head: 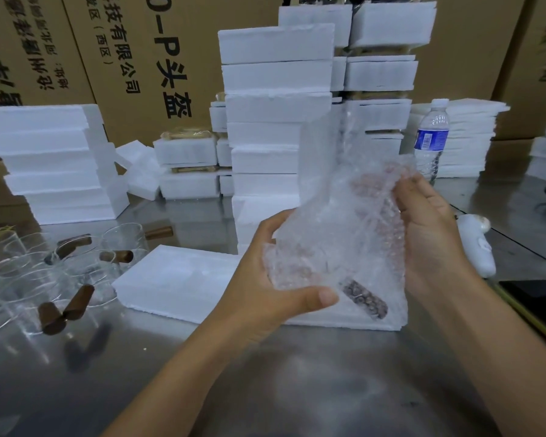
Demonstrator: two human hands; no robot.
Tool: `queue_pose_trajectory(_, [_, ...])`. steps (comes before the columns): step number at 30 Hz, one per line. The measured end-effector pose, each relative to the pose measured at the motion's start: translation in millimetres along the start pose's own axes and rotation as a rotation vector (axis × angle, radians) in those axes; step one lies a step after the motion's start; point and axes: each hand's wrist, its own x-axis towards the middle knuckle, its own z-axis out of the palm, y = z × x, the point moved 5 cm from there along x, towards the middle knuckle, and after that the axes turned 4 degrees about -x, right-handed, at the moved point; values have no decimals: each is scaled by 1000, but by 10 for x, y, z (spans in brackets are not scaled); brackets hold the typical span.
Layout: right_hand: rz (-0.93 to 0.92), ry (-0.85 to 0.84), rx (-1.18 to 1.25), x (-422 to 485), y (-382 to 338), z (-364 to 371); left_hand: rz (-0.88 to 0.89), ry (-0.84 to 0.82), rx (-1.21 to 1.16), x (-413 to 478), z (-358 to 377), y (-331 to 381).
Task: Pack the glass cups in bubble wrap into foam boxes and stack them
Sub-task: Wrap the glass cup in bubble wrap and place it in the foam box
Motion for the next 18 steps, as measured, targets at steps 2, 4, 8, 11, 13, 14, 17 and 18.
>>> queue_pose_trajectory(2, [5,-38,-25,11,24,9,24,47,-6,2,-31,-4])
queue_pose_trajectory(4, [23,-84,-41,27,58,19,22,126,-71,20,-84,-27])
queue_pose_trajectory(8, [61,-184,-254,11,159,83,-16,299,-298,56,-216,-90])
queue_pose_trajectory(11, [86,-350,-468,-48,297,152,-10,399,-332,61,-296,-84])
queue_pose_trajectory(13, [63,-415,-502,-98,331,207,5,415,-328,67,-318,-74])
queue_pose_trajectory(14, [48,-403,-497,-115,322,223,17,409,-330,67,-317,-62])
queue_pose_trajectory(17, [23,-298,-454,-123,311,223,38,378,-267,58,-301,-22])
queue_pose_trajectory(18, [24,-269,-450,-118,316,212,52,365,-204,54,-301,10])
